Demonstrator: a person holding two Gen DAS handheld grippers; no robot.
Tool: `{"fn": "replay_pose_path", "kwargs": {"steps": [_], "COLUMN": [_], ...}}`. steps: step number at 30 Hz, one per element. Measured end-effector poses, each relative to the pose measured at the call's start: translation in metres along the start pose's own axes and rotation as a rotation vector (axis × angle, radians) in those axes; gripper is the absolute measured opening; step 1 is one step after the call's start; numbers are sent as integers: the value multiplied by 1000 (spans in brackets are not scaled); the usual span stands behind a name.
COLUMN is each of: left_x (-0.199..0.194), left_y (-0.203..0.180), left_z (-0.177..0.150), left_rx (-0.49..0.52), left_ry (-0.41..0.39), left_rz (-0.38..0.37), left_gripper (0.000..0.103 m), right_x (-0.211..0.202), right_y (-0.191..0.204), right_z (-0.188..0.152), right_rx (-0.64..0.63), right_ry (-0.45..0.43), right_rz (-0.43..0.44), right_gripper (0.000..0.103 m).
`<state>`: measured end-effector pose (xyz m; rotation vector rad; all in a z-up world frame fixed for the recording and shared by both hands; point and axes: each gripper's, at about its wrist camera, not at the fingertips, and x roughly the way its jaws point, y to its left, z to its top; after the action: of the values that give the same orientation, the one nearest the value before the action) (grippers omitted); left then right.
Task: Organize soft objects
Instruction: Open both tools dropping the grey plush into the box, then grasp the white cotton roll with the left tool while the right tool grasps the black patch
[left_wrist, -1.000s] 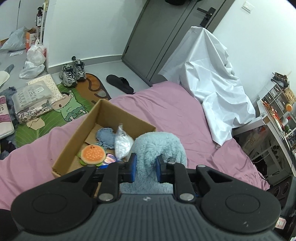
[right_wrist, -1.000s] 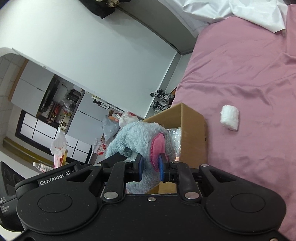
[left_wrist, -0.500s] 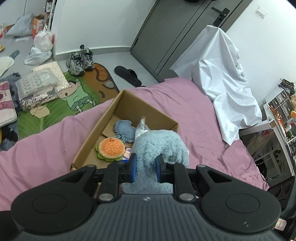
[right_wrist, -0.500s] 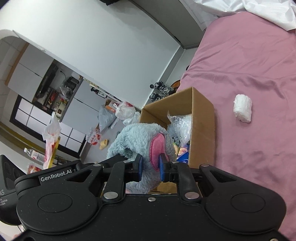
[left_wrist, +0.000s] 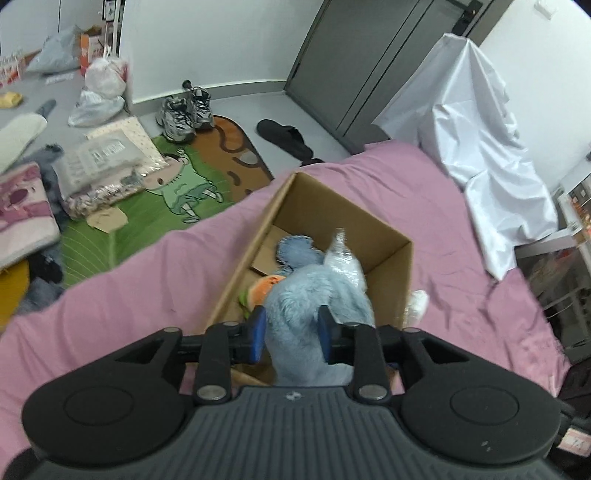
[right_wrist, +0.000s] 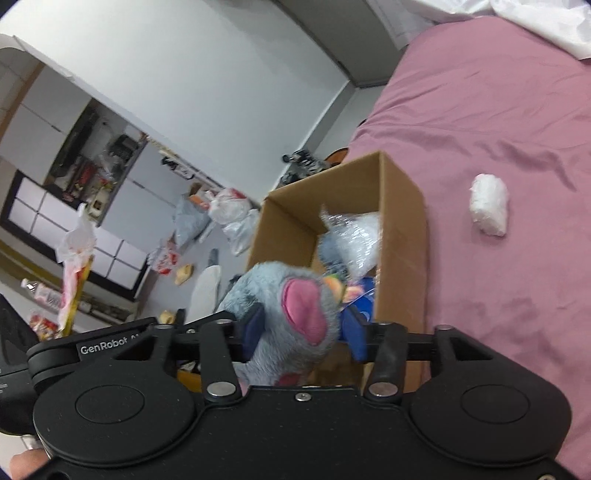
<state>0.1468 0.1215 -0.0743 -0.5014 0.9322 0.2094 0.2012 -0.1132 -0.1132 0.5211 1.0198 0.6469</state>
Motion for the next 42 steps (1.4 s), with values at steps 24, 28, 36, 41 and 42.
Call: {"fn": "replay_pose_path", "kwargs": {"steps": [24,28,36,41,42], "left_x": [-22,-27,-22,-23,-22], "left_y": [-44,-60,-94,-120,-124], "left_z": [-1,-5,-14,-23,-26], "left_rx": [102,126,165,217,217], "left_ry": [-61,-89,-58,-50,-50], "left_rz": [69,62,64,74,73], "left_gripper": [78,79,90,92,95], "right_x": [-43,-56,-84,-111,-115], "right_y": [2,-8,-39,-56,-60], "right_z": [8,13,19,24,26], "right_rx": [-36,-23,43,114,120], "right_ry": [-7,-28,-93,-161,-170], "right_rz": [-139,-215,-307,-272,-276], "right_gripper": [86,91,97,103,103]}}
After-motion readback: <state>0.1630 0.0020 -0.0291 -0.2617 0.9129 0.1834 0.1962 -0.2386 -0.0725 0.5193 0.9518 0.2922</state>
